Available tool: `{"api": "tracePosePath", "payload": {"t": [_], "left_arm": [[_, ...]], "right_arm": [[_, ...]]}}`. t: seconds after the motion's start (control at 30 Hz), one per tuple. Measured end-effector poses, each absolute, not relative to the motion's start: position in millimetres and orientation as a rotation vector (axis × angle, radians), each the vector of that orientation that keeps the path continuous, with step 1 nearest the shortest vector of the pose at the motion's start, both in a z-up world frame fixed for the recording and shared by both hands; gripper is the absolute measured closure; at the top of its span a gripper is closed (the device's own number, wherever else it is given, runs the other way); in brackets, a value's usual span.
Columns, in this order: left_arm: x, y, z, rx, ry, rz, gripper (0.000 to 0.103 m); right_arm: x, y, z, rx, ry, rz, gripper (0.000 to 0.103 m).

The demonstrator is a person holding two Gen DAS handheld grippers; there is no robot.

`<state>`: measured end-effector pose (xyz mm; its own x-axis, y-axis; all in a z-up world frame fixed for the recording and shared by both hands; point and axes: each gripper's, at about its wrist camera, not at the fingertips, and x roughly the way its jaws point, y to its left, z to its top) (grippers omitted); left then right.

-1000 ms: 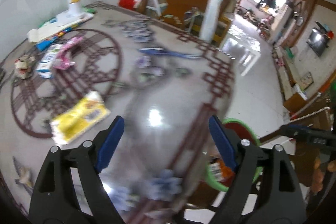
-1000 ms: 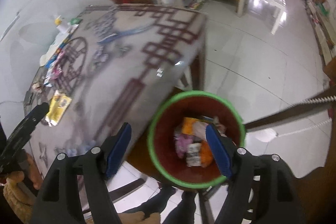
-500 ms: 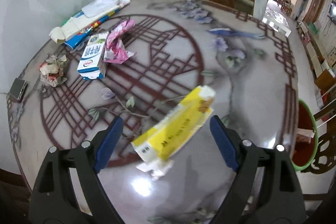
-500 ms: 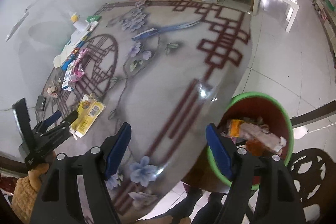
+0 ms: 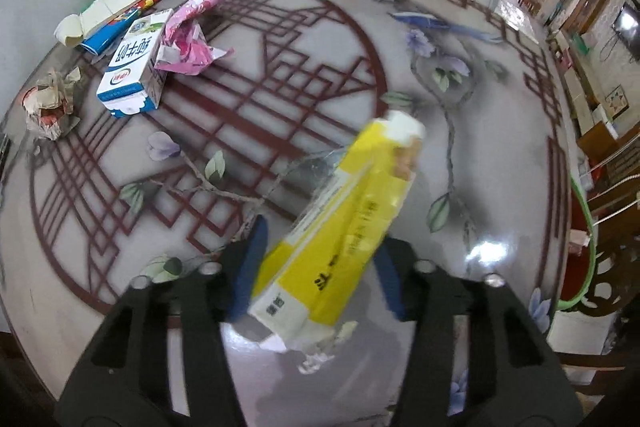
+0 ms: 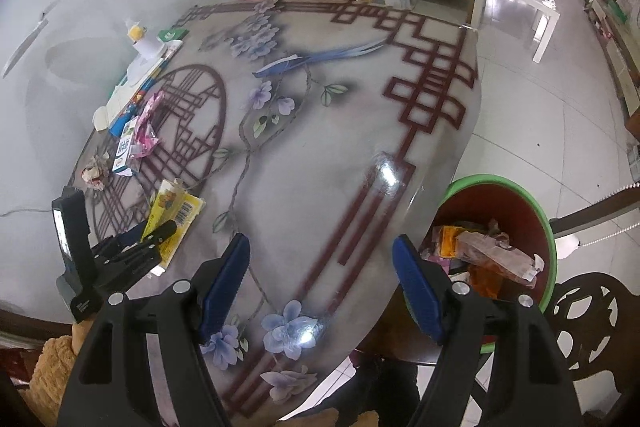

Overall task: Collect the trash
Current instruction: 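Grasp the yellow bear-print package with the left gripper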

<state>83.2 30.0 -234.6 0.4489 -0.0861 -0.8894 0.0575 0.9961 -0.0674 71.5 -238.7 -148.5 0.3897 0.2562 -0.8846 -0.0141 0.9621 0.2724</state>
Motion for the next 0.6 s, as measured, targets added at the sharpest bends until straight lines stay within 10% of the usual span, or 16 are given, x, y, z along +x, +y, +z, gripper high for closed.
{"api": "tracePosePath", "payload": {"t": [0.6], "left_arm": [[38.0,80.1,-209.3,-0.181,1.056,0.128,0.074]], "right_arm": [[128.8,-141.6,-152.9,0.092,1.189,0.455,0.031]]}}
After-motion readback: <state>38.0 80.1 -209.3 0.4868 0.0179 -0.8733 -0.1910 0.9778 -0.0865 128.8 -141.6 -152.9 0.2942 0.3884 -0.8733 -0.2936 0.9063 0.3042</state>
